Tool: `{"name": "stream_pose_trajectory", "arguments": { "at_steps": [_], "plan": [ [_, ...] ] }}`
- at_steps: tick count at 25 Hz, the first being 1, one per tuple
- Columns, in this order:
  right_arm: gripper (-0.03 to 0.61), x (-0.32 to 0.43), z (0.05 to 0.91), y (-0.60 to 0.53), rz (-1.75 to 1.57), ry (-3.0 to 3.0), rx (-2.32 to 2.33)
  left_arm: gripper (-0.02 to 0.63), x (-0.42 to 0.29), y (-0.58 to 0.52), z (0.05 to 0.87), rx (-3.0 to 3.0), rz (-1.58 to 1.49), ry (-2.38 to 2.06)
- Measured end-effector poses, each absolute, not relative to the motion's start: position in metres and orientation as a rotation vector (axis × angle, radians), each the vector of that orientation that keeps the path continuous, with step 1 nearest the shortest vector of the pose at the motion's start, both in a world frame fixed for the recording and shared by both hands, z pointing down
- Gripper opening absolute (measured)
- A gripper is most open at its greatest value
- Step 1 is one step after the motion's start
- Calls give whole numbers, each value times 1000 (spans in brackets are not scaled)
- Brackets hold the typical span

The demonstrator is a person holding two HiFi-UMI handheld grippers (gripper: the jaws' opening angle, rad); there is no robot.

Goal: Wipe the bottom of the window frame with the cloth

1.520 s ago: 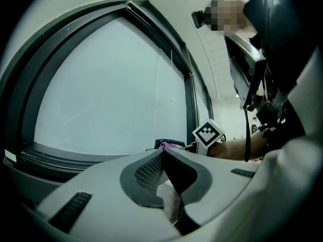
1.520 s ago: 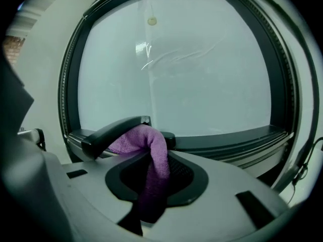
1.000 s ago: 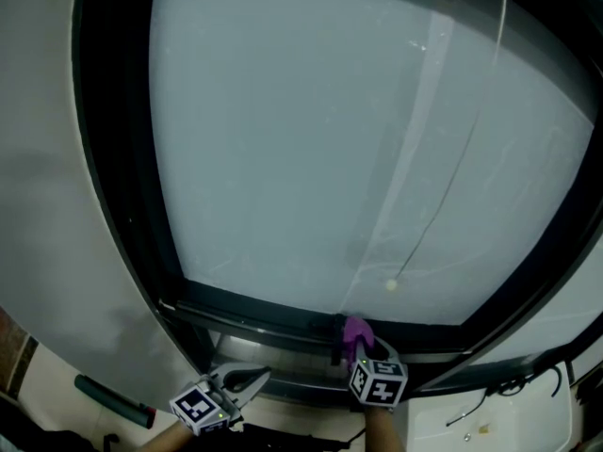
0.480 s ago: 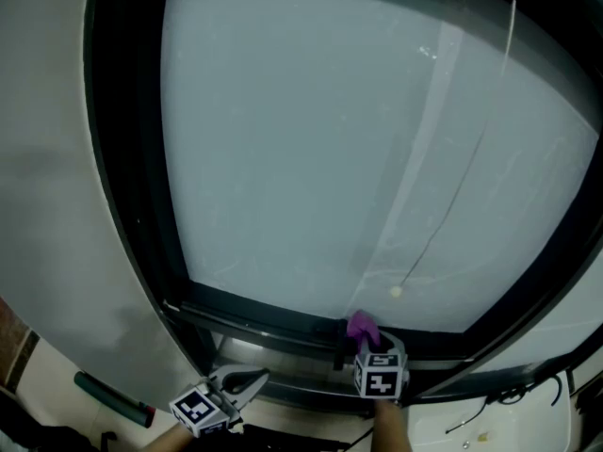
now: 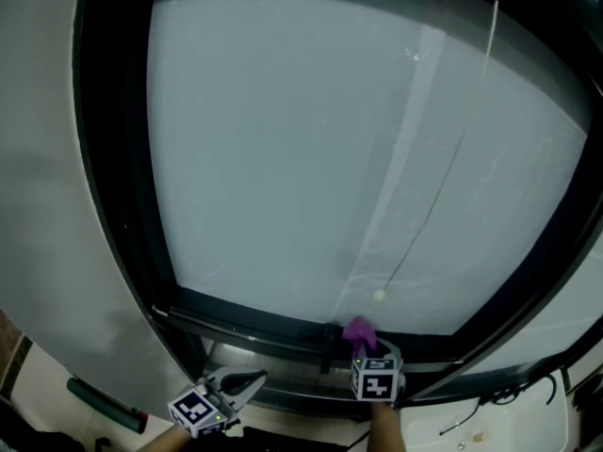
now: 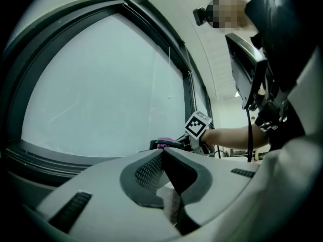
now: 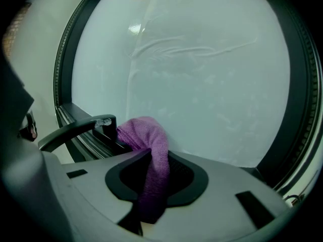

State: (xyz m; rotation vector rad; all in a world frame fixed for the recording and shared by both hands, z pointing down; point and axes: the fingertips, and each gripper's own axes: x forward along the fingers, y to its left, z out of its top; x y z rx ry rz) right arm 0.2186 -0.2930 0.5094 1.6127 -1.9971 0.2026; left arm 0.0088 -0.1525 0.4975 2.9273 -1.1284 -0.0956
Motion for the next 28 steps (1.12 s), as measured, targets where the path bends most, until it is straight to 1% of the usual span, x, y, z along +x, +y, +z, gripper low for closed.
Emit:
{"name": "stream_pose_trajectory", "arguments": {
  "at_steps": [5, 18, 28],
  "plan": [
    [86, 233, 510, -292, 236, -2007, 1644, 3, 26, -161, 489, 2953, -107, -1095],
    [86, 272, 514, -285, 192, -2008, 1599, 3, 70, -171, 472, 2973, -183, -1106],
    [86, 297, 518, -284, 260, -1975, 1662, 4, 93, -184, 452, 3060, -226, -941]
  ]
}}
